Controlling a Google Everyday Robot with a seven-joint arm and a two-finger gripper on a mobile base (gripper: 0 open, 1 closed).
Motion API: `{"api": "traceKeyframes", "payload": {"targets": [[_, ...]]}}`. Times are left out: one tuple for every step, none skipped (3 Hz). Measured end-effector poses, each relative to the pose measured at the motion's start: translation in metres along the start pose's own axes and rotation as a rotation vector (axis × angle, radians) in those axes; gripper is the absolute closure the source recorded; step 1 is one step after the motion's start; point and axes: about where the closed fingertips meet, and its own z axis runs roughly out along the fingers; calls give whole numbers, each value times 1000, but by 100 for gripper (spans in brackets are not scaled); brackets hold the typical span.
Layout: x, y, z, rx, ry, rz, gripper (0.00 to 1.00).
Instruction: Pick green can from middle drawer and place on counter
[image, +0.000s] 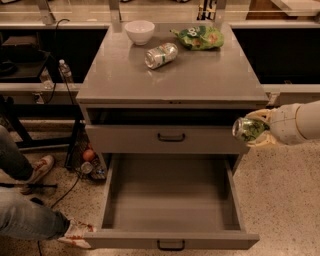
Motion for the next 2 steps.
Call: {"api": "traceKeyframes", "payload": {"targets": [[0,0,0,0,0,0,100],[11,-27,-13,17,-54,48,100]]}}
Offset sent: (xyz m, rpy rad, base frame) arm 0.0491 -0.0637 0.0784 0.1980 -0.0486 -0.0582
